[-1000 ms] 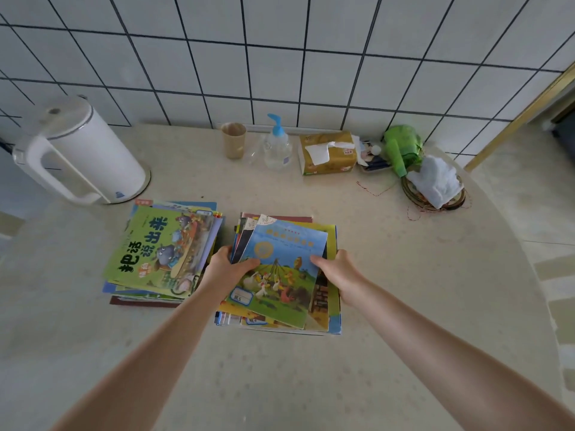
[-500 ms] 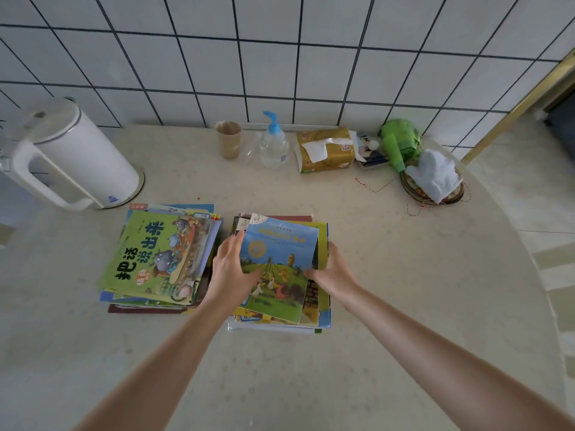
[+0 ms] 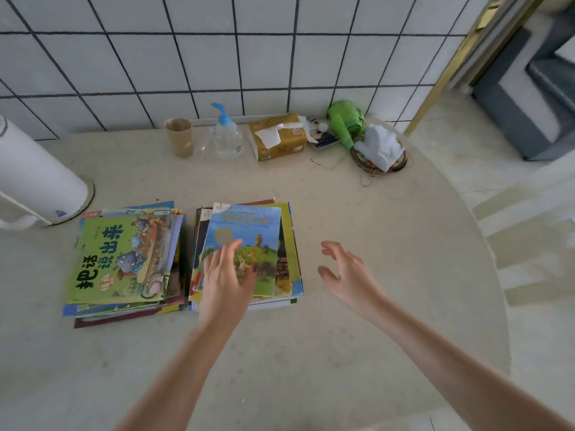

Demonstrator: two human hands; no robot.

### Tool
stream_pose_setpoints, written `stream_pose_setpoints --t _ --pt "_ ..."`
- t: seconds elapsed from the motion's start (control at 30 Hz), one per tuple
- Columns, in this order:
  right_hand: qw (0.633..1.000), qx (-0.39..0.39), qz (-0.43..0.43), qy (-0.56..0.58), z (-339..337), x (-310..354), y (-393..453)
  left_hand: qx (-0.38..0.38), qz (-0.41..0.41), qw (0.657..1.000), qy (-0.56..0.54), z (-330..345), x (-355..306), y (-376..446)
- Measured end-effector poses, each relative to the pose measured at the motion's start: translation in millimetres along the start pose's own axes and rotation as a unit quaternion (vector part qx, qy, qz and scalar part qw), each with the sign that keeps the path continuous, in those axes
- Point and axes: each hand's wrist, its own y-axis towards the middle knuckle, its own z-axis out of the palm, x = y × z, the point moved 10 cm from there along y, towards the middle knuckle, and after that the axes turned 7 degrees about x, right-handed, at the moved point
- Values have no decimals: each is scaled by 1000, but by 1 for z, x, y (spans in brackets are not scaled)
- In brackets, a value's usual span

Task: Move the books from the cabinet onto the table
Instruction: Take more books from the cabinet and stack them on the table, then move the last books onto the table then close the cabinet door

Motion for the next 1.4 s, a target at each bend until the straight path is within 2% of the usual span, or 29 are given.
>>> stream_pose_setpoints --t 0.17,0.3,0.47,0.73,0.83,0.93,1.03,1.07,1.13,1.17,1.23,1.27,1.33,1.4 --pt "995 -101 14 9 -20 -43 -64 52 89 994 -35 44 -52 -32" --pt "984 -171 36 22 -32 -82 -129 133 126 981 -54 90 -92 -68" --pt "953 -279 108 55 -33 -142 -239 227 206 952 -28 143 -144 -132" --pt "904 -361 218 74 30 -208 -432 354 265 897 -19 208 -186 -281" --pt "870 -398 273 100 70 -236 -526 408 293 865 -3 236 -196 -362" --pt "814 -444 347 143 121 -255 -635 462 338 820 18 264 -208 -462" --pt "755 -480 408 181 175 -261 -731 521 388 759 37 288 -215 -566" --pt "729 -490 435 199 199 -261 -768 550 407 728 46 298 -216 -610" --pt "694 -505 464 219 228 -260 -809 582 425 691 59 308 -216 -659" --pt "660 -518 492 233 252 -257 -845 604 443 658 73 315 -213 -702" --pt "613 -533 528 249 285 -253 -890 638 456 614 94 323 -207 -755" --pt "572 -546 554 260 309 -248 -924 658 470 579 103 328 -204 -797" --pt "513 -561 585 283 345 -243 -969 681 486 534 121 336 -196 -851" --pt "448 -578 610 305 382 -241 -1016 707 506 474 140 348 -184 -910"
